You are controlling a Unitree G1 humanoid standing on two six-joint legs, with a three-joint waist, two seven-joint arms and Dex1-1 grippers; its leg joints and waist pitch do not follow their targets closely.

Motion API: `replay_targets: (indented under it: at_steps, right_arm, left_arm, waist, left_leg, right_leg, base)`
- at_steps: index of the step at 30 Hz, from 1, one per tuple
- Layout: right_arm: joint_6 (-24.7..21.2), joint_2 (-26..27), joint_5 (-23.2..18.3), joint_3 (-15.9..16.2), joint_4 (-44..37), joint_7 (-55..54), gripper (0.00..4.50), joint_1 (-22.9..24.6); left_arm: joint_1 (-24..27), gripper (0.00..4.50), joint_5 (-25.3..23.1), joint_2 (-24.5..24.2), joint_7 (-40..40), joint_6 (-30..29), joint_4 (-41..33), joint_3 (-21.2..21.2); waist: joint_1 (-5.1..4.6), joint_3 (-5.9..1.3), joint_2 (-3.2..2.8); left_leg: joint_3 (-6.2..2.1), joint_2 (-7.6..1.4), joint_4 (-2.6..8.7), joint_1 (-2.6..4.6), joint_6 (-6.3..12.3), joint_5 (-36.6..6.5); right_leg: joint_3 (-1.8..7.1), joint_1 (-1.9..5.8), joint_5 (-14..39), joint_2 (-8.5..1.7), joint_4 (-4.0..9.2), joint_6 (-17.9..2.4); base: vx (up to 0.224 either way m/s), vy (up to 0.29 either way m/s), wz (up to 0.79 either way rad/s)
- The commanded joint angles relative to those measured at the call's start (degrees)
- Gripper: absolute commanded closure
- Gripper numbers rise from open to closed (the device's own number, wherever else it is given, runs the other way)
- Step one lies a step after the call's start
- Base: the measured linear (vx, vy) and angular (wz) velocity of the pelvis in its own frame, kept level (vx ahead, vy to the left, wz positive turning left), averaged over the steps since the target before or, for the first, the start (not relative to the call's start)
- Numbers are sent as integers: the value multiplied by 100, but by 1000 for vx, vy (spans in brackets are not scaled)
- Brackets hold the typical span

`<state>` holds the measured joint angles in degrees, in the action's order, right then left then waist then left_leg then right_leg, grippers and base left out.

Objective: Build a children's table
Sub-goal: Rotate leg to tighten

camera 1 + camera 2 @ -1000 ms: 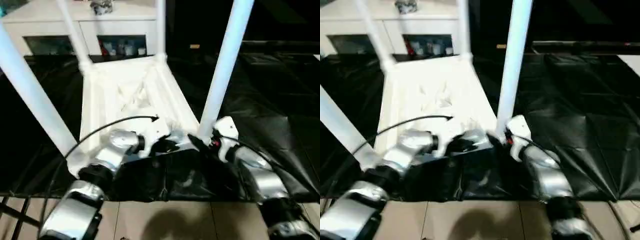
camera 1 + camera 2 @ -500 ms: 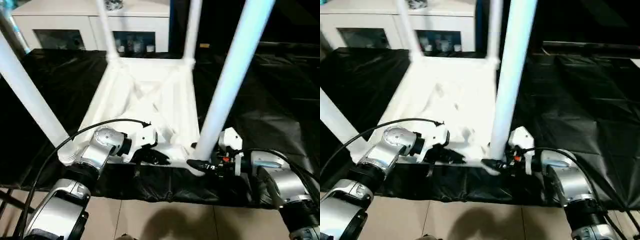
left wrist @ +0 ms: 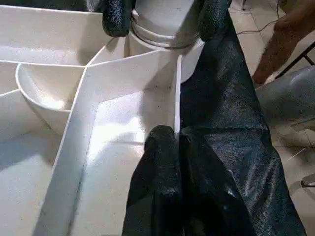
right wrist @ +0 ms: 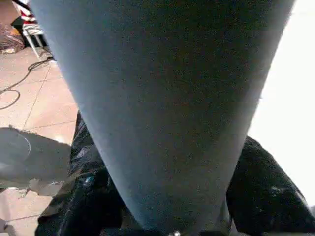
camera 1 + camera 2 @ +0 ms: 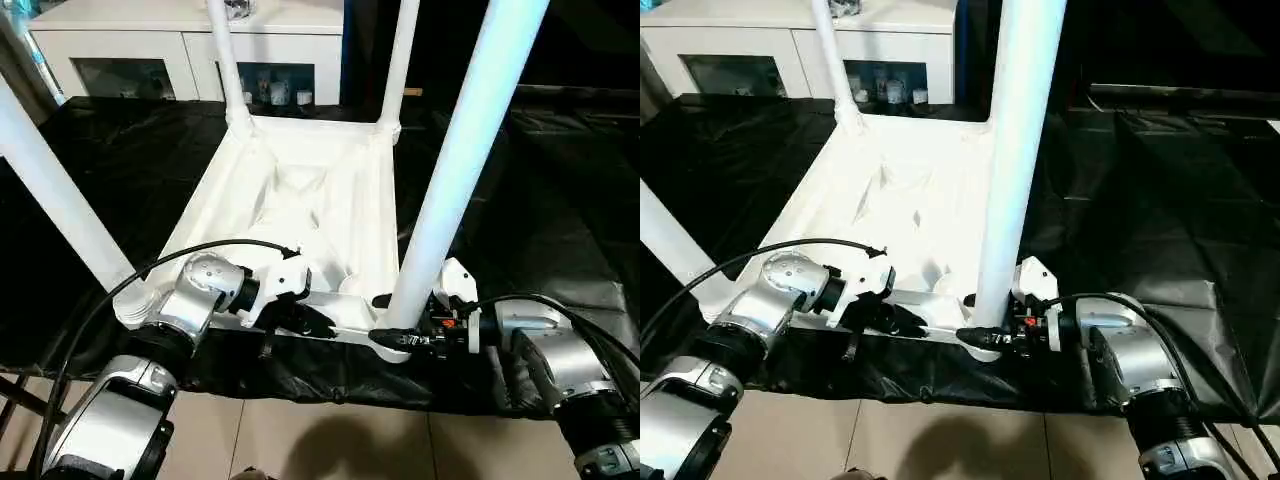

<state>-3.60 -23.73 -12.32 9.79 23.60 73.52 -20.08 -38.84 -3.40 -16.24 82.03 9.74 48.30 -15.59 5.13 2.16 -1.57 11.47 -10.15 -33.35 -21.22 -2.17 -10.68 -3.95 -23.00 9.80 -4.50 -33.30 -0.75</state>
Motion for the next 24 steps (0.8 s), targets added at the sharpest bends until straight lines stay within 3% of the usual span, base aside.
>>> replay_targets:
  at_steps: [1,4,5,6,8,9,10,14,15,18,20,22,24]
  right_arm:
    - [-73,213,-63,165,-127,-98,211,173]
    - [-203,557,91,-113,-60,-1226,211,238]
    - [-193,703,243,-185,47,-1731,212,218]
    - [-146,836,355,-244,123,-2134,214,210]
    - [-181,1082,493,-361,237,-2800,221,183]
    - [-271,1346,637,-484,339,-3548,231,131]
    - [-271,1346,637,-484,339,-3548,237,131]
    - [-441,1807,884,-711,580,-4897,247,-37]
    - [-513,1919,949,-758,649,-5236,247,-89]
    - [-370,2177,1072,-752,637,-5640,247,-82]
    - [-245,2315,1120,-733,538,-5760,194,-22]
    - [-194,2326,1087,-747,513,-5756,178,-4]
    - [-153,2289,968,-796,463,-5621,160,17]
  left_arm:
    - [-78,450,80,131,-450,-144,-8,98]
    - [-63,450,22,301,-1051,-307,-30,187]
    - [-50,450,-21,381,-1297,-363,-55,203]
    - [-20,450,-41,464,-1462,-439,-107,207]
    - [32,450,-91,616,-1744,-553,-193,197]
    - [92,450,-151,809,-2047,-709,-297,173]
    - [92,450,-151,809,-2047,-709,-297,173]
    - [173,450,-286,1191,-2663,-1053,-452,101]
    - [180,450,-320,1290,-2850,-1120,-463,89]
    - [194,450,-370,1470,-3107,-1176,-472,23]
    - [227,450,-371,1511,-3137,-1190,-533,10]
    - [246,450,-371,1482,-3104,-1177,-574,7]
    - [263,450,-360,1403,-3021,-1123,-617,14]
  waist:
    - [-1,-345,79]
    - [-24,-313,84]
    - [-46,-293,78]
    - [-87,-263,79]
    - [-130,-264,79]
    - [-211,-251,91]
    - [-234,-252,98]
    - [-333,-242,92]
    - [-358,-240,127]
    - [-366,-251,99]
    - [-355,-257,96]
    - [-359,-258,59]
    - [-365,-259,63]
  left_leg:
    - [-129,-370,333,70,633,-842]
    - [-139,-374,369,83,475,-1061]
    - [-154,-364,386,96,353,-1273]
    - [-175,-342,409,97,209,-1492]
    - [-195,-336,420,109,107,-1623]
    - [-204,-330,435,125,41,-1760]
    - [-208,-332,438,128,23,-1782]
    - [-211,-292,422,114,101,-1834]
    - [-216,-286,426,106,100,-1840]
    - [-213,-278,424,111,143,-1808]
    - [-210,-286,434,98,204,-1756]
    - [-213,-288,442,93,221,-1804]
    - [-208,-293,445,100,235,-1862]
  right_leg:
    - [254,298,820,-445,294,-1478]
    - [257,270,1259,-446,345,-1376]
    - [254,256,1672,-458,384,-1293]
    - [249,252,2195,-469,433,-1132]
    - [252,244,2537,-480,474,-994]
    - [261,211,2718,-465,517,-905]
    - [262,204,2753,-464,517,-894]
    - [255,184,3049,-451,578,-734]
    - [243,178,3107,-439,587,-693]
    - [243,168,3091,-437,607,-630]
    - [259,170,2895,-434,588,-652]
    - [255,180,2820,-436,583,-672]
    - [261,175,2737,-427,582,-699]
  base:
    - [0,0,0]
    - [0,0,0]
    - [0,0,0]
    - [0,0,0]
    - [0,0,0]
    - [0,0,0]
    - [0,0,0]
    - [0,0,0]
    - [0,0,0]
    - [0,0,0]
    - [0,0,0]
    - [0,0,0]
    - [0,0,0]
